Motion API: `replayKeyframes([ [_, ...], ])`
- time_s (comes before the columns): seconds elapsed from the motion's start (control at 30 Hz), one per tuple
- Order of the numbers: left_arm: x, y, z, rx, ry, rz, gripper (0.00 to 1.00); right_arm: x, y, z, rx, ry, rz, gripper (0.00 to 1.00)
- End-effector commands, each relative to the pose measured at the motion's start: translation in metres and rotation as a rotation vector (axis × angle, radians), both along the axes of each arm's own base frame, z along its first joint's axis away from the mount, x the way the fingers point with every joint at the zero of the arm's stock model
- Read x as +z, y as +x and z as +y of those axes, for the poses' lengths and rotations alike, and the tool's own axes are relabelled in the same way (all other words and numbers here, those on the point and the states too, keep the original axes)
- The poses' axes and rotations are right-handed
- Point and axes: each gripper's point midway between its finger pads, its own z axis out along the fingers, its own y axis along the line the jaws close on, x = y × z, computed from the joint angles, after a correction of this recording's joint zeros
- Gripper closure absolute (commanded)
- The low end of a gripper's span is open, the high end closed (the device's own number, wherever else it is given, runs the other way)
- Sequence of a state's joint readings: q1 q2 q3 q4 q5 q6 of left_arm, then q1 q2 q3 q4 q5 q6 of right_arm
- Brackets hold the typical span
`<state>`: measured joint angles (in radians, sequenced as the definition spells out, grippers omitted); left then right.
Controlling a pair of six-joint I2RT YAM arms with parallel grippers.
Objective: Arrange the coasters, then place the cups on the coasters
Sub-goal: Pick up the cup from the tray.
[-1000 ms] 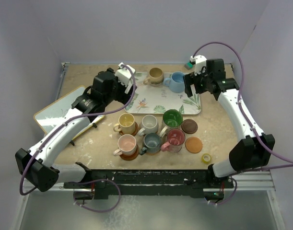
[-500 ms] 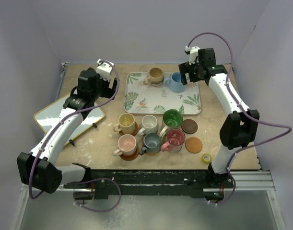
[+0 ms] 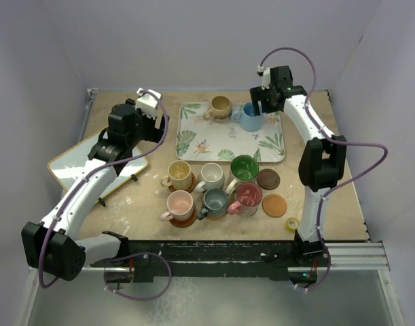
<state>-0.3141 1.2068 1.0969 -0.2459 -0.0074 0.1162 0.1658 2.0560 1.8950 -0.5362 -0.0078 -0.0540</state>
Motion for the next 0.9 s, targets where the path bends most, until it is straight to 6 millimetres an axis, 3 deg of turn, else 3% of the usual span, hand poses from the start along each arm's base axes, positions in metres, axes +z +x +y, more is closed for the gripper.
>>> replayKeyframes([
  [0.0,0.021,0.0,-0.003,-0.029,-0.027,-0.084,0.16,0.024,0.02,0.001,-0.061,0.018,-0.067,0.22],
  [0.43,0.019,-0.005,-0.006,-0.06,-0.026,-0.087,0.17,0.0,0.042,-0.002,-0.099,-0.01,-0.025,0.44],
  [0.87,0.017,-0.008,-0.009,-0.076,-0.033,-0.083,0.18,-0.028,0.048,-0.007,-0.113,-0.05,0.03,0.51],
])
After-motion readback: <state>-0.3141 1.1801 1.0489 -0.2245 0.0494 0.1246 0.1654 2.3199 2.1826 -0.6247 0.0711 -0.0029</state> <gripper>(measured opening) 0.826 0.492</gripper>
